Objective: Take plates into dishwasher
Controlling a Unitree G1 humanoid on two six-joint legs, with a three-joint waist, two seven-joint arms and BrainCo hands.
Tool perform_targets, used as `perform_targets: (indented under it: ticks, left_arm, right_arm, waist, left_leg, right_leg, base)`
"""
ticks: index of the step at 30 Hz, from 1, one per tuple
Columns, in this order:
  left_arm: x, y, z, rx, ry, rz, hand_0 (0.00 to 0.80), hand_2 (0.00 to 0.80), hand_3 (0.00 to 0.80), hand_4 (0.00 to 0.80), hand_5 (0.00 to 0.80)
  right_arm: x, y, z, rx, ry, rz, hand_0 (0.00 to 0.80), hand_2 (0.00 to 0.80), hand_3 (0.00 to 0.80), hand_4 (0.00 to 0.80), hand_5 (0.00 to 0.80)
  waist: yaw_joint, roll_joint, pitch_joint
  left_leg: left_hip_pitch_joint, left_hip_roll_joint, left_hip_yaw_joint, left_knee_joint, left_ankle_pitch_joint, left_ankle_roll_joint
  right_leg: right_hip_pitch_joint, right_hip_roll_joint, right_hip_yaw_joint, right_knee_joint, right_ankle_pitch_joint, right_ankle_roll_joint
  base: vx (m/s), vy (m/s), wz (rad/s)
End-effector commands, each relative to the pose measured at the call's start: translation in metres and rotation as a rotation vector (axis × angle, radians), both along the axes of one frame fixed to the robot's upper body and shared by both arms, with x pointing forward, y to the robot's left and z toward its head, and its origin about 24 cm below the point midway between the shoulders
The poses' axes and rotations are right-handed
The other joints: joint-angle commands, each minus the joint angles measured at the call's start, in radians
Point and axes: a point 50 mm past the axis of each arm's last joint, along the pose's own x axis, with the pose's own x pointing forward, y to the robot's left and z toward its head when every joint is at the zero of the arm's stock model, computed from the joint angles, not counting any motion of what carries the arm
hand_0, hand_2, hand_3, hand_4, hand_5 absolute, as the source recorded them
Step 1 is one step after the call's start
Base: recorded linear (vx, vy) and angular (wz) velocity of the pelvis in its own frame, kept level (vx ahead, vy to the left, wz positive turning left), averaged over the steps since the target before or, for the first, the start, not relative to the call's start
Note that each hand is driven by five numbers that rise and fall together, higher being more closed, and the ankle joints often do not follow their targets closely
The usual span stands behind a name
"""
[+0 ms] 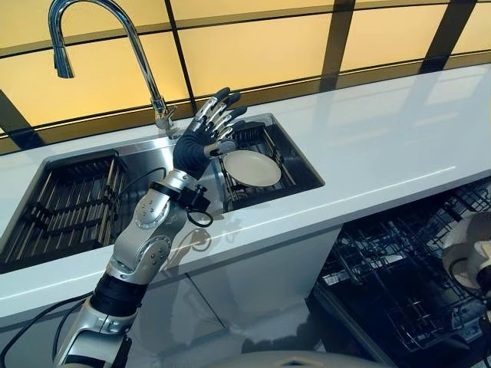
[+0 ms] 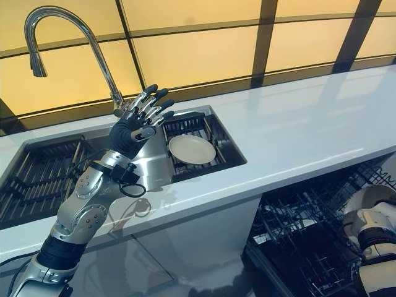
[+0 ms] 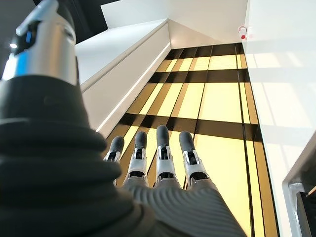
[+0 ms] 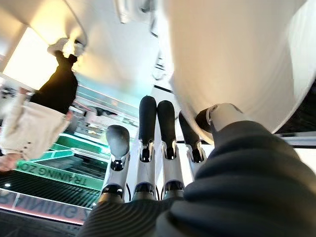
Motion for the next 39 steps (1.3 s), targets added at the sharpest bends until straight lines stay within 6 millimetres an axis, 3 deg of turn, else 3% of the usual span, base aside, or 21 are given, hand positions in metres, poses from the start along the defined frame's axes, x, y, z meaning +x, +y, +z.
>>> perform_targets:
  ticks: [1,7,20,30,39]
  left_arm:
    - [0.005,-0.002,0.026,-0.027,-0.125,-0.009,0.0,0.0,0.0,0.0,0.0]
    - [0.002,-0.004,0.024,-0.033,-0.125,-0.027,0.0,0.0,0.0,0.0,0.0]
    - [-0.005,-0.012,0.021,-0.045,-0.124,-0.078,0.0,0.0,0.0,0.0,0.0]
    - [-0.009,-0.016,0.018,-0.063,-0.116,-0.103,0.0,0.0,0.0,0.0,0.0]
    - [-0.01,-0.016,0.018,-0.064,-0.117,-0.107,0.0,0.0,0.0,0.0,0.0]
  right_arm:
    - [0.01,-0.002,0.021,-0.205,0.083,0.075,0.8,0.8,0.8,0.8,0.8]
    - [0.015,0.021,-0.015,-0.227,0.264,0.164,0.8,0.8,0.8,0.8,0.8]
    - [0.011,0.071,-0.088,-0.116,0.439,0.309,0.8,0.8,0.8,0.8,0.8]
    - [0.001,0.093,-0.119,-0.044,0.481,0.378,0.8,0.8,0.8,0.8,0.8]
    - [-0.019,0.101,-0.142,0.135,0.459,0.292,0.8,0.8,0.8,0.8,0.8]
  waist:
    - [0.027,-0.03,-0.035]
    - [0.046,-0.017,-0.033]
    - [0.084,0.006,-0.029]
    - [0.105,0.014,-0.035]
    - [0.111,0.006,-0.035]
  left_leg:
    - [0.036,-0.032,-0.025,0.008,-0.113,0.08]
    - [0.03,-0.039,-0.038,0.008,-0.11,0.082]
    - [0.03,-0.047,-0.055,0.008,-0.107,0.085]
    - [0.031,-0.051,-0.065,0.008,-0.107,0.084]
    - [0.035,-0.05,-0.071,0.008,-0.106,0.081]
  right_leg:
    - [-0.053,0.039,-0.029,0.005,0.036,0.029]
    - [-0.055,0.032,-0.045,0.005,0.034,0.03]
    - [-0.047,0.02,-0.079,0.005,0.025,0.031]
    - [-0.041,0.014,-0.101,0.005,0.018,0.034]
    - [-0.035,0.014,-0.103,0.005,0.016,0.035]
  base:
    - [0.0,0.0,0.0]
    - [-0.012,-0.002,0.03]
    - [-0.009,0.002,0.06]
    - [-0.002,0.014,0.06]
    - [0.0,0.001,0.0]
